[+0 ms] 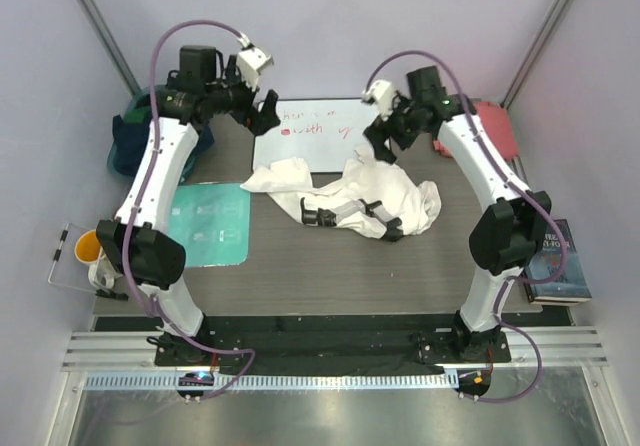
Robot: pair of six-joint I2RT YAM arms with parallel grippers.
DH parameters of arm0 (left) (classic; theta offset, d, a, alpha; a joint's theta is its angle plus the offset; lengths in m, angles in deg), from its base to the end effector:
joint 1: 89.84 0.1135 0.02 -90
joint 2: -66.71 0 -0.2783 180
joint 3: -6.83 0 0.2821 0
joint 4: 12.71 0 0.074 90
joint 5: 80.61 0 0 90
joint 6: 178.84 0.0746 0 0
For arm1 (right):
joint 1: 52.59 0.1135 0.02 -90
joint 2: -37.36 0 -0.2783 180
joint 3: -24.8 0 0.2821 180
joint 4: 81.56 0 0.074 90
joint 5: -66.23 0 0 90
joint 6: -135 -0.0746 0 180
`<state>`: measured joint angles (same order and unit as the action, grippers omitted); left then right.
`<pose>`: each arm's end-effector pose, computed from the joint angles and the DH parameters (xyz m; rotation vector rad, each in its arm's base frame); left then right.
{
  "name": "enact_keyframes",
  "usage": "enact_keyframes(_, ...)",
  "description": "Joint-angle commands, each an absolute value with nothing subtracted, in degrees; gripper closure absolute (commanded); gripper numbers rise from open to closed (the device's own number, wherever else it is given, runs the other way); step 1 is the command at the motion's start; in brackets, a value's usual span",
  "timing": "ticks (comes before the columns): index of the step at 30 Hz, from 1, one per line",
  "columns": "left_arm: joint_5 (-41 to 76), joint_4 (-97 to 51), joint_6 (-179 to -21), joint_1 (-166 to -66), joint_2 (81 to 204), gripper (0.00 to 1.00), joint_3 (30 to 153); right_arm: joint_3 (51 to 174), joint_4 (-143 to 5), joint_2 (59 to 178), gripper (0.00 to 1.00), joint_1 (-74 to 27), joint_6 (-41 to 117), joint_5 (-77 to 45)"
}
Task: Fold and stack the t-shirts
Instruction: Move the tshirt to the center of the board, then flatten the tshirt out
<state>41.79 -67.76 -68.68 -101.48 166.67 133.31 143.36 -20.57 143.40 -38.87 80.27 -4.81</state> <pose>0.4238 -0.1281 0.4481 0.8757 1.8196 -0.4886 0.4490 0.1346 0.3339 -1.1162 2.0889 0.2202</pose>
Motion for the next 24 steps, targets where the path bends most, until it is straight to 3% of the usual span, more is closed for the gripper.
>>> enact_keyframes(1, 36.3, -78.9, -53.1, -100.6, 169.8, 0.0, 127.4, 137.8, -9.0, 142.0, 0.0, -32.6, 92.0, -2.1)
enact_keyframes(11, 37.9, -87.7, -36.6, -101.6, 172.1, 0.0, 118.0, 121.1, -20.7, 142.0, 0.01, -33.8, 93.1, -16.2)
enact_keyframes(16, 33.7, -84.8, -35.2, -101.8, 173.8, 0.0, 115.9, 126.9, -25.3, 145.8, 0.0, -39.7, 86.1, -18.0)
enact_keyframes(24, 30.1, -82.2, -33.8, -102.1, 177.6, 0.0, 115.2, 136.2, -22.1, 154.2, 0.0, -44.3, 84.6, -10.3)
